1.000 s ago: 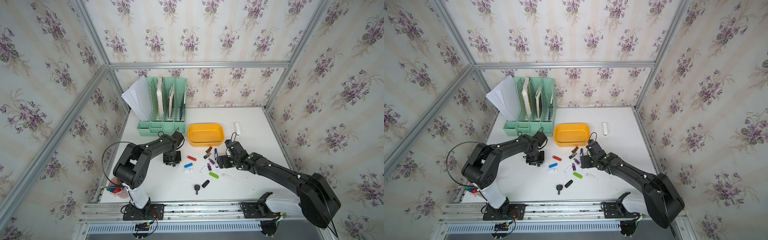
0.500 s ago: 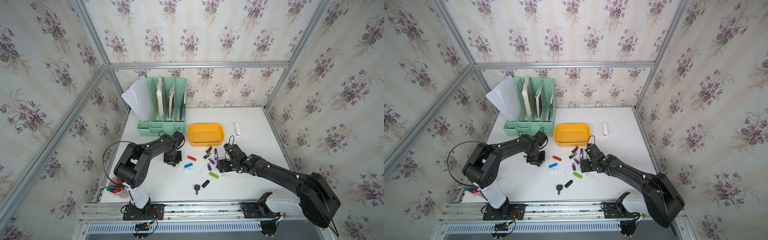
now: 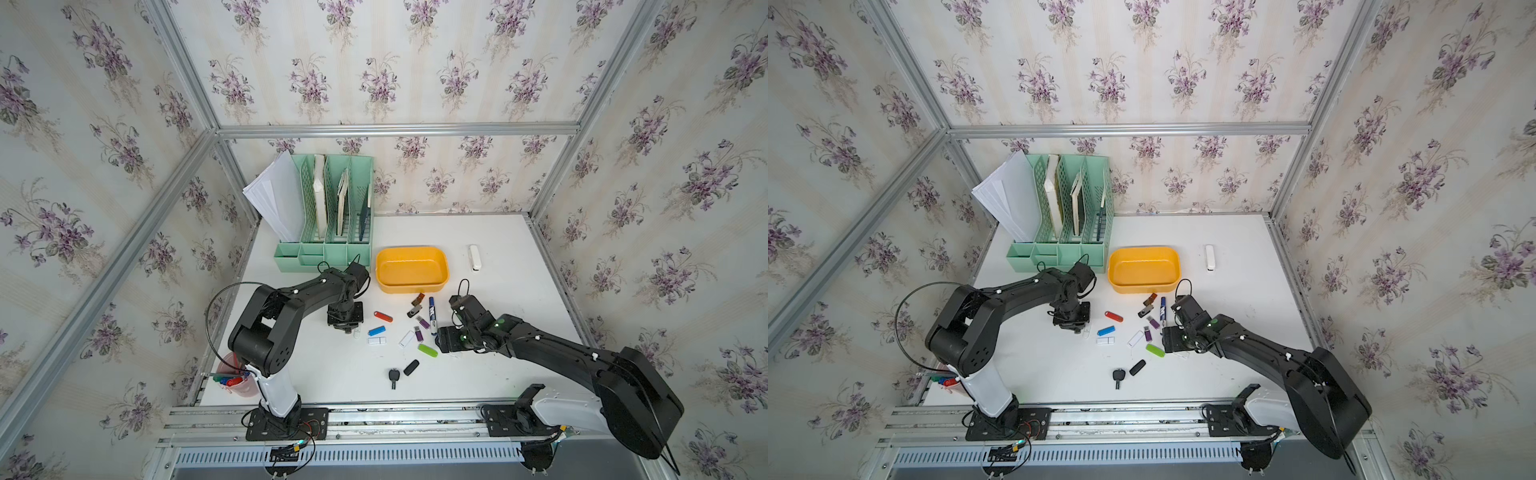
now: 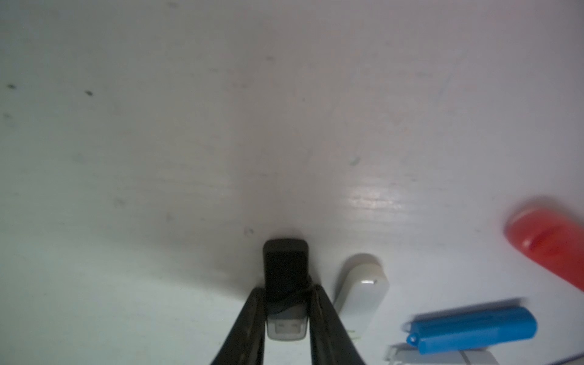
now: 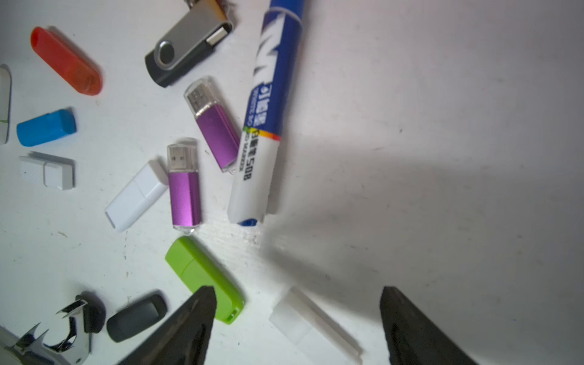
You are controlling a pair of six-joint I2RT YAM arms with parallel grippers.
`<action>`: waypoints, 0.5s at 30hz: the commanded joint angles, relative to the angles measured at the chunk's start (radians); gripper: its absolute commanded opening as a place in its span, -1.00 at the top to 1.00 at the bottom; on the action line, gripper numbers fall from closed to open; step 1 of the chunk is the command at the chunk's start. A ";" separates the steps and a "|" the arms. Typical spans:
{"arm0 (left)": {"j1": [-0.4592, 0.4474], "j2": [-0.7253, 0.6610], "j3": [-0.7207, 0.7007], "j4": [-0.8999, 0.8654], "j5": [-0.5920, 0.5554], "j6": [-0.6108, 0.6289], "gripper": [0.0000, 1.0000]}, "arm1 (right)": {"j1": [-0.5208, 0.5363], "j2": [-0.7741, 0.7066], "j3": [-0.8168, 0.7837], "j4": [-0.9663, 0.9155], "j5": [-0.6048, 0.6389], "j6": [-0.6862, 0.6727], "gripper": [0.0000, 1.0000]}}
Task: Put the usb flash drive into the storage box
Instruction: Pick up the USB flash from the center of the board.
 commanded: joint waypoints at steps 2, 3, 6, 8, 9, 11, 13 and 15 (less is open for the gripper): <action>0.001 0.012 -0.007 -0.016 -0.042 0.010 0.44 | 0.007 -0.015 -0.017 0.004 -0.028 0.047 -0.62; 0.001 0.011 -0.006 -0.017 -0.042 0.011 0.44 | 0.011 -0.017 -0.020 0.000 -0.028 0.048 -0.59; 0.002 0.010 -0.010 -0.017 -0.041 0.011 0.44 | 0.019 -0.022 -0.028 -0.007 -0.017 0.061 -0.55; 0.002 0.007 -0.015 -0.014 -0.041 0.011 0.44 | 0.023 -0.022 -0.039 -0.002 -0.028 0.067 -0.53; 0.001 0.007 -0.016 -0.013 -0.041 0.011 0.45 | 0.025 -0.021 -0.042 0.000 -0.032 0.069 -0.51; 0.002 0.006 -0.020 -0.013 -0.039 0.011 0.45 | 0.032 -0.020 -0.047 -0.002 -0.037 0.075 -0.47; 0.001 0.005 -0.023 -0.012 -0.041 0.011 0.45 | 0.041 -0.023 -0.049 -0.007 -0.042 0.084 -0.42; 0.002 0.004 -0.025 -0.011 -0.041 0.011 0.45 | 0.054 -0.027 -0.050 -0.012 -0.043 0.092 -0.36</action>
